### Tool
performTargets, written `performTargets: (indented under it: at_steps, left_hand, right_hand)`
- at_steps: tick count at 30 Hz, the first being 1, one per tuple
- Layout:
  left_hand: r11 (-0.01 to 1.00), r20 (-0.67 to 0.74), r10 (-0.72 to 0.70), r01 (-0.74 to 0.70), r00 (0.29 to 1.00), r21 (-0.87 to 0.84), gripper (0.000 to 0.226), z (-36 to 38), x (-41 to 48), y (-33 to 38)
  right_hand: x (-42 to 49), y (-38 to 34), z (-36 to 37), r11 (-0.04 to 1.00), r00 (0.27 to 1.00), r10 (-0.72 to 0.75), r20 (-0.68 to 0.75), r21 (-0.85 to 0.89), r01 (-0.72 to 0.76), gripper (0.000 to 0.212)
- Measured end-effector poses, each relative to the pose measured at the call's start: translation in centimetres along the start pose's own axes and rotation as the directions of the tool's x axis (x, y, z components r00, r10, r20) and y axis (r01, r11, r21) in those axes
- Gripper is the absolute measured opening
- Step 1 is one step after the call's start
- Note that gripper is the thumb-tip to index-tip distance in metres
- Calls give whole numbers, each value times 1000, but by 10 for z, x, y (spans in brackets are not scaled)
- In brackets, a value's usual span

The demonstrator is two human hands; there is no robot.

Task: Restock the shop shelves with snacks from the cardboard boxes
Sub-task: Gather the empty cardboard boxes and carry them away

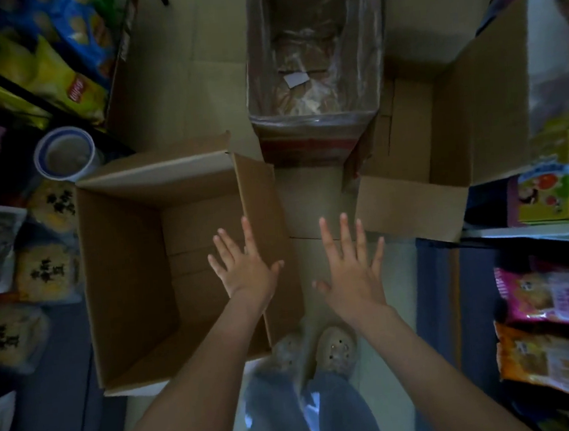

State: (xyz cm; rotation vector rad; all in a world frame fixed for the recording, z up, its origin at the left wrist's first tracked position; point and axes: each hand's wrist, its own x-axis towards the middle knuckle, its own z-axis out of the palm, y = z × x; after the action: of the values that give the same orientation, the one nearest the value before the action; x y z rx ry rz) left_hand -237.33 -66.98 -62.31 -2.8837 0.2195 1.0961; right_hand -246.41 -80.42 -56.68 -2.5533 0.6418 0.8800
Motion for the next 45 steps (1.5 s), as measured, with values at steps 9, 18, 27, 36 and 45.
performTargets:
  at_steps: [9, 18, 27, 36, 45]
  left_hand:
    - [927, -62, 72, -89, 996, -363, 106, 15, 57, 13]
    - [895, -51, 81, -95, 995, -436, 100, -25, 96, 45]
    - [938, -32, 178, -179, 983, -295, 109, -47, 134, 86]
    - [933, -97, 124, -149, 988, -327, 106, -54, 139, 88]
    - [724, 17, -243, 193, 970, -662, 39, -58, 147, 91]
  right_hand:
    - [74, -1, 1, 994, 998, -28, 64, -107, 35, 114]
    - [158, -2, -59, 976, 988, -103, -113, -205, 78, 117]
    - [247, 24, -86, 954, 956, -215, -199, -251, 162, 112]
    - [291, 33, -93, 891, 835, -431, -343, -310, 332, 75]
    - [296, 8, -104, 879, 940, -317, -126, -411, 241, 25]
